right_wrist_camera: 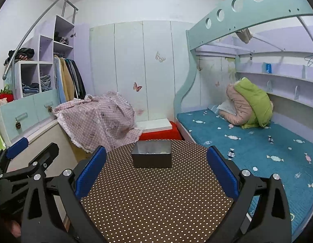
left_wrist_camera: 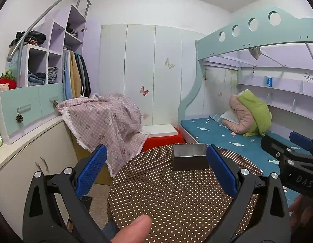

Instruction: Organize jewelry

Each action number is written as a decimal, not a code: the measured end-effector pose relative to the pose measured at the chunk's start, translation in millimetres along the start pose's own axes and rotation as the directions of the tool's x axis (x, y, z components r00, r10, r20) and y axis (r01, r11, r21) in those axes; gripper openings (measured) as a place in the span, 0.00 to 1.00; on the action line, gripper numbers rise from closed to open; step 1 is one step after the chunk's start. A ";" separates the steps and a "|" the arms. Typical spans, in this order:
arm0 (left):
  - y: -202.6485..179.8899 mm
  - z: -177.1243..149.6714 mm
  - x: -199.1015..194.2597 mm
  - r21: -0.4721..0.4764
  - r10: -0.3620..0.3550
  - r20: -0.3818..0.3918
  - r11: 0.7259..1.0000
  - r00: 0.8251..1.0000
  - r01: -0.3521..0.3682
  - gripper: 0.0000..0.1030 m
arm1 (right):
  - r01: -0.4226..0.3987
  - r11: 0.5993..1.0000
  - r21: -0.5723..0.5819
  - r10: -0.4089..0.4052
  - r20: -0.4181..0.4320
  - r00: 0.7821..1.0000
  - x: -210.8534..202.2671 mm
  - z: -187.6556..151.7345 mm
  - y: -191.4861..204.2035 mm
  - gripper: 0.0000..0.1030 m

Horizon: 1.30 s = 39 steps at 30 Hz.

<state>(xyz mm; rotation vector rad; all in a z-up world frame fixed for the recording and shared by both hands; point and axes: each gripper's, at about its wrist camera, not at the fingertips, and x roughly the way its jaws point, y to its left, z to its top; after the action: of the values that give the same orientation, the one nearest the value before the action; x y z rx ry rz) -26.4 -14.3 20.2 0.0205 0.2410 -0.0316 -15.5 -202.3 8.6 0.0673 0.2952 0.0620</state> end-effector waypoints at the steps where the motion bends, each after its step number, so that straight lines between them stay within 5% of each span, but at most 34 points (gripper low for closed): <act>1: -0.1 0.2 -0.3 0.002 0.005 0.001 1.000 1.000 -0.005 0.95 | -0.005 1.000 0.005 0.005 -0.002 1.000 0.3 -0.5 -0.7 0.93; 39: 4.4 -2.1 4.2 -0.027 0.008 -0.010 1.000 1.000 -0.008 0.95 | 0.014 1.000 0.016 -0.013 -0.032 0.999 6.2 -9.9 0.8 0.93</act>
<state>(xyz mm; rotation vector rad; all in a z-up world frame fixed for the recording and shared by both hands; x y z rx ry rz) -22.7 -10.0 17.3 -0.0053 0.2508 -0.0206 -12.5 -200.6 -2.6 0.0802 0.3282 0.0476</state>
